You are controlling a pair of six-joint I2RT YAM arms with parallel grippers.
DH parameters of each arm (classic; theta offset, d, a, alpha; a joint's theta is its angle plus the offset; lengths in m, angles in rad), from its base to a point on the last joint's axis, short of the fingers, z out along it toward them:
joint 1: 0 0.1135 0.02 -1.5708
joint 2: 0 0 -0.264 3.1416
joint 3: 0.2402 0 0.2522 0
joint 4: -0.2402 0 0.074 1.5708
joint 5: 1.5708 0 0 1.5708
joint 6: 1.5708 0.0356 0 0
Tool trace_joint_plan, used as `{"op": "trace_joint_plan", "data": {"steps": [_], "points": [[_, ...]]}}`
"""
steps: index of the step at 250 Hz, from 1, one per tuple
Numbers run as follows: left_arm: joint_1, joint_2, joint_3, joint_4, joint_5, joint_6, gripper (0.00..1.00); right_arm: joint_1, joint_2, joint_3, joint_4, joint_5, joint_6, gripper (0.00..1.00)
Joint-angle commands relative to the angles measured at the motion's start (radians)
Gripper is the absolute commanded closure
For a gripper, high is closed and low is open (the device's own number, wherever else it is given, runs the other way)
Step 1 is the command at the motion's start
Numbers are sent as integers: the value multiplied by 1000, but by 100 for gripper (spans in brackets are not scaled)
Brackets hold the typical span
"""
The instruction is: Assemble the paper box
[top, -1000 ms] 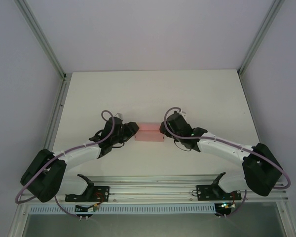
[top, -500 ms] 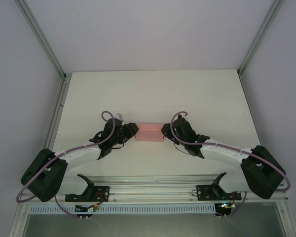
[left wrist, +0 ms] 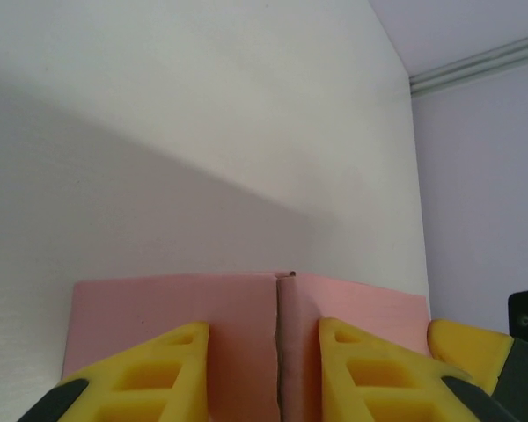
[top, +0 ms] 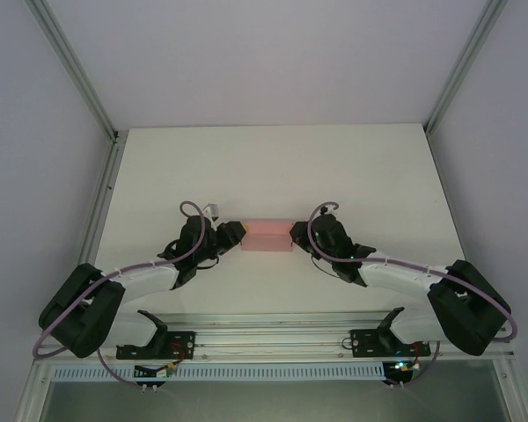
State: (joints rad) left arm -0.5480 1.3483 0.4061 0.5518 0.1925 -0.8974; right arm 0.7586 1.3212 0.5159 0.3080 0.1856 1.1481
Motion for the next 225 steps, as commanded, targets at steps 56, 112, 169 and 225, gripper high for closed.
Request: {"op": "trace_joint_plan", "data": {"steps": [56, 112, 169, 225], "points": [[17, 296, -65, 244, 395, 63, 100, 7, 91, -101, -251, -89, -25, 91], [15, 258, -18, 84, 362, 94, 100, 6, 49, -54, -304, -62, -93, 86], [13, 187, 140, -222, 291, 144, 88, -43, 2, 198, -552, -4, -269, 71], [13, 167, 242, -374, 248, 201, 67, -89, 0, 361, -644, 15, -424, 53]]}}
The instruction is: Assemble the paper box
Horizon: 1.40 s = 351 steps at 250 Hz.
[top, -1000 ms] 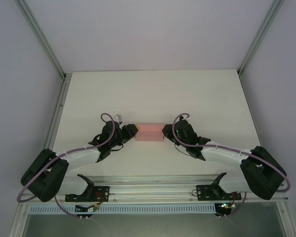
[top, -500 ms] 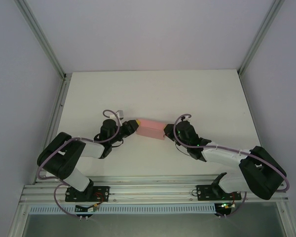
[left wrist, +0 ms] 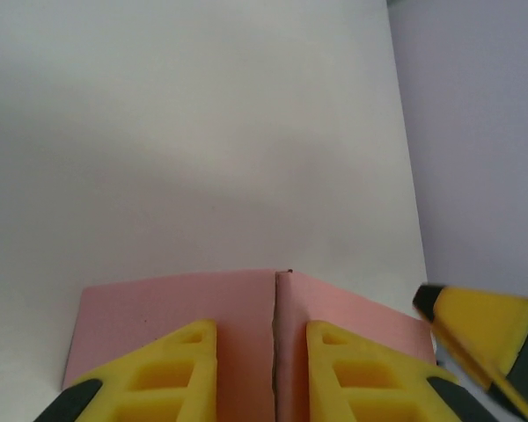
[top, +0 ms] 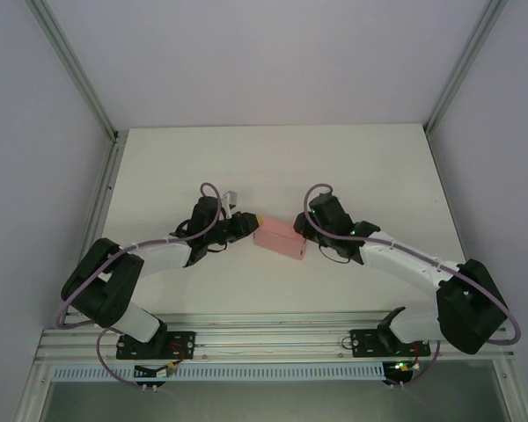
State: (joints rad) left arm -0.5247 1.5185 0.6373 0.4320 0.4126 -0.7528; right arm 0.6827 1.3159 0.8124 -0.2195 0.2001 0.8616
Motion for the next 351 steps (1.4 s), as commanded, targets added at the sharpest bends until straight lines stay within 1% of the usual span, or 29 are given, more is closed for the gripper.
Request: {"op": "trace_joint_plan", "data": {"steps": [1, 11, 22, 33, 41, 46, 57, 73, 102, 111, 122, 131, 136, 139, 154, 169, 178, 190, 197, 204, 213, 225, 250, 258, 266, 285, 317, 332, 351], "points": [[-11, -5, 11, -256, 26, 58, 66, -14, 5, 65, -115, -1, -142, 53], [-11, -19, 14, -271, 19, 69, 63, -18, 5, 75, -108, -8, -186, 48], [-11, -35, 20, -291, 8, 76, 54, -20, 6, 83, -94, -40, -260, 38], [-11, -50, 25, -303, 12, 92, 53, -21, 3, 88, -79, -106, -366, 31], [-11, -61, 28, -312, 11, 98, 50, -20, 1, 86, -67, -177, -452, 22], [-12, -68, 31, -315, 12, 105, 47, -20, 2, 81, -60, -246, -529, 12], [-13, -84, 37, -326, 10, 113, 41, -19, 2, 70, -52, -326, -642, 0], [-11, -103, 51, -337, 0, 127, 34, -20, 7, 55, -50, -416, -846, 0], [-11, -133, 108, -391, -11, 165, 21, -20, 22, 49, -55, -420, -1203, 0], [-11, -143, 129, -415, -24, 178, 11, -21, 25, 55, -59, -421, -1310, 0], [-11, -157, 154, -442, -43, 205, 9, -21, 33, 67, -62, -432, -1427, 0], [-8, -171, 178, -484, -72, 227, 7, -21, 47, 90, -92, -456, -1512, 0], [-6, -180, 194, -515, -94, 238, 1, -21, 57, 111, -126, -477, -1553, 0], [-6, -185, 205, -534, -108, 248, 0, -21, 65, 128, -152, -489, -1576, 0], [5, -222, 259, -653, -216, 269, 0, -21, 121, 220, -298, -547, -1646, 0], [32, -282, 305, -778, -354, 281, 0, -20, 182, 287, -392, -561, -1680, 0], [51, -322, 327, -850, -480, 282, 0, -18, 212, 305, -411, -542, -1693, 0], [63, -375, 351, -947, -712, 267, 0, -12, 242, 299, -365, -476, -1688, 0], [71, -404, 359, -995, -832, 253, 0, -10, 259, 295, -349, -445, -1695, 1], [84, -433, 361, -1031, -915, 246, 0, -9, 274, 299, -343, -419, -1699, 2], [101, -470, 357, -1070, -992, 233, 0, -8, 295, 314, -352, -402, -1699, 7], [117, -523, 342, -1094, -1051, 227, 0, -8, 320, 342, -393, -398, -1711, 12], [134, -621, 286, -1100, -1088, 234, 0, -6, 353, 390, -438, -393, -1710, 27], [138, -646, 268, -1098, -1091, 234, 0, -4, 354, 395, -423, -378, -1702, 36], [141, -668, 256, -1100, -1091, 234, 0, -1, 352, 395, -402, -353, -1698, 44], [142, -705, 236, -1113, -1102, 222, 0, 9, 336, 385, -330, -257, -1699, 53], [144, -733, 226, -1131, -1137, 213, 0, 27, 289, 332, -126, -70, -1764, 61], [144, -737, 225, -1136, -1144, 211, 0, 38, 268, 267, 67, 22, -1838, 61], [144, -738, 219, -1132, -1144, 208, 0, 46, 275, 175, 328, 73, -1933, 59]]}}
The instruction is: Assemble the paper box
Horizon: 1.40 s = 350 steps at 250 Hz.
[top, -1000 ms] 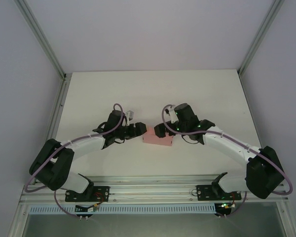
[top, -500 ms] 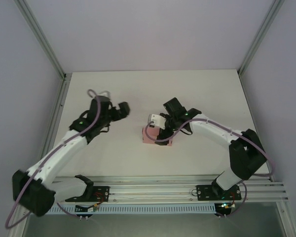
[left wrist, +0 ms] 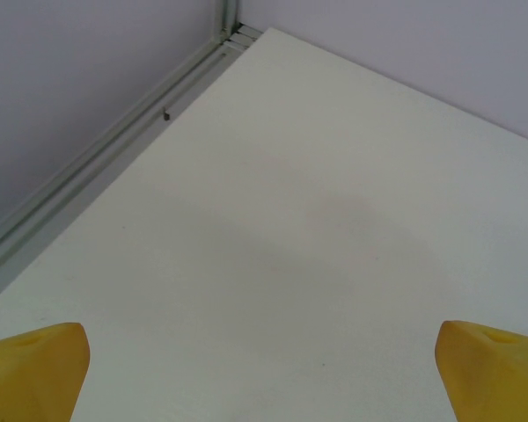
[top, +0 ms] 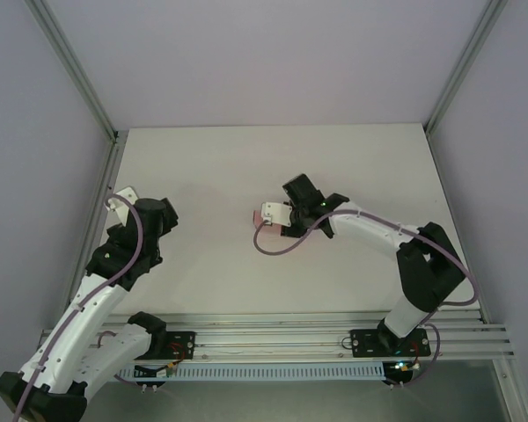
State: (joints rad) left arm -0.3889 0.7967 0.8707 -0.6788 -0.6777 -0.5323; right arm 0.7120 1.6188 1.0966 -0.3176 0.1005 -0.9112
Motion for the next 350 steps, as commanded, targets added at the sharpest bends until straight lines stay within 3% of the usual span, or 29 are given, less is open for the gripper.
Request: {"op": "trace_joint_plan", "data": {"steps": [1, 18, 58, 84, 111, 135, 164, 179, 205, 238, 273, 298, 323, 340, 350], "points": [[8, -16, -15, -20, -55, -13, 0, 17, -26, -115, 439, 173, -163, 59], [8, -13, -26, -9, -49, -19, 0, 28, 2, -169, 564, 175, -205, 55], [9, 14, -31, -9, -34, -18, 0, 81, 49, -274, 658, 189, -210, 44], [11, 27, -28, -9, -42, -13, 0, 133, -10, -331, 647, 199, -150, 26], [16, 38, -33, 19, -34, 1, 0, 143, -142, -300, 391, 112, 9, 1], [24, 61, -43, 66, -17, 30, 0, 124, -258, -291, 256, 7, 91, 0], [65, 95, -92, 183, 5, 92, 0, 7, -357, -322, 243, -98, 217, 0], [103, 114, -150, 302, 36, 148, 0, -75, -379, -352, 354, -22, 352, 0], [166, 169, -289, 596, 51, 242, 0, -251, -379, -423, 597, 217, 711, 0], [221, 280, -451, 992, 101, 364, 0, -457, -361, -551, 678, 243, 997, 0], [230, 426, -571, 1354, 168, 438, 0, -517, -308, -788, 1126, 199, 968, 0], [235, 502, -586, 1477, 198, 474, 0, -524, -271, -856, 1334, 142, 917, 0], [251, 572, -590, 1591, 265, 511, 0, -539, -134, -869, 1477, 100, 911, 0], [259, 694, -601, 1732, 297, 506, 0, -581, -12, -896, 1675, 81, 937, 0], [265, 772, -604, 1831, 371, 541, 0, -585, 1, -909, 1715, 107, 960, 0]]}}
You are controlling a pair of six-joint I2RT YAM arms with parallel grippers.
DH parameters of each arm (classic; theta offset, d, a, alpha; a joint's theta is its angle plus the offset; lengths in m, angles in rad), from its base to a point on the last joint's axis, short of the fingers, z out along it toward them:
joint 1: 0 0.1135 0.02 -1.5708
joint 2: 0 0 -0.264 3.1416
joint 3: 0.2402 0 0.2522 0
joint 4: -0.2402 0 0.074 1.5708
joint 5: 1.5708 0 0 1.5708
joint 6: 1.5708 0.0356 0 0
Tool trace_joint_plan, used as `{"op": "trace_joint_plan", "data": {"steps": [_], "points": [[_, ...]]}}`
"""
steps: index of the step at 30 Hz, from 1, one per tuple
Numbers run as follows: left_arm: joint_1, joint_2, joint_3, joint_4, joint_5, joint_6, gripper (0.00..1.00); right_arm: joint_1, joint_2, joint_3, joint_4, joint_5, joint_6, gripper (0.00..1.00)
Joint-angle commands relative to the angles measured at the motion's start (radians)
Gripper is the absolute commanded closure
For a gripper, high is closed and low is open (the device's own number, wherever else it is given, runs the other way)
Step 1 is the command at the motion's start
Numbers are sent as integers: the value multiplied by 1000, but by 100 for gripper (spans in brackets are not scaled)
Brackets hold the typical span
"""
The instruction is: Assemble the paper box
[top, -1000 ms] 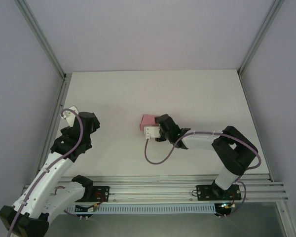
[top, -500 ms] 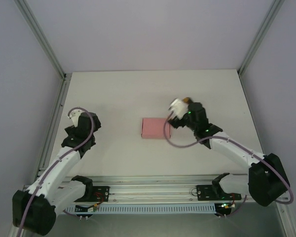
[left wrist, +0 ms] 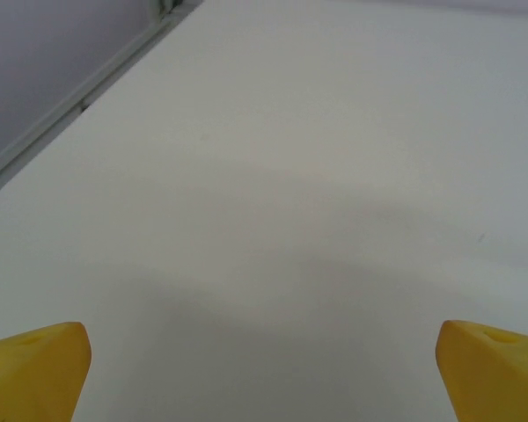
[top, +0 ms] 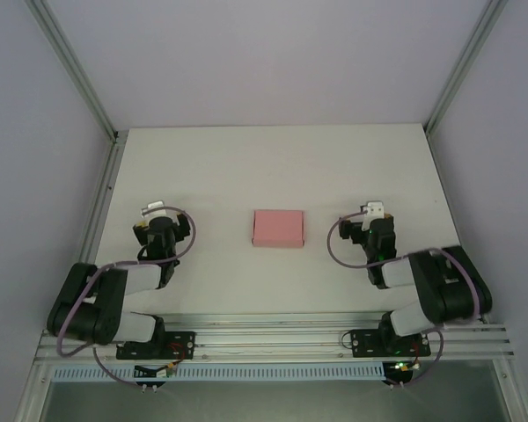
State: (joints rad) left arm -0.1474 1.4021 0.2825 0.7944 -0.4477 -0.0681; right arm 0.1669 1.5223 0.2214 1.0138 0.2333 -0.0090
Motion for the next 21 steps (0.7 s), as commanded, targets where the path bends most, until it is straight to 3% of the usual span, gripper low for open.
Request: {"op": "trace_joint_plan", "data": {"steps": [1, 2, 4, 6, 7, 21], "points": [[23, 171, -16, 354, 152, 79, 0, -40, 95, -35, 380, -26, 63, 0], [25, 220, 0, 383, 223, 111, 0, -42, 73, -30, 334, -27, 76, 0], [30, 175, 55, 193, 216, 79, 0, -42, 62, 40, 208, 40, 90, 0], [39, 203, 103, 162, 173, 66, 0, -64, 34, 149, -52, 58, 142, 0], [43, 192, 99, 147, 182, 57, 0, -102, 32, 153, -63, -9, 167, 0], [45, 194, 99, 155, 161, 54, 0, -112, 33, 156, -70, -17, 176, 0]]}}
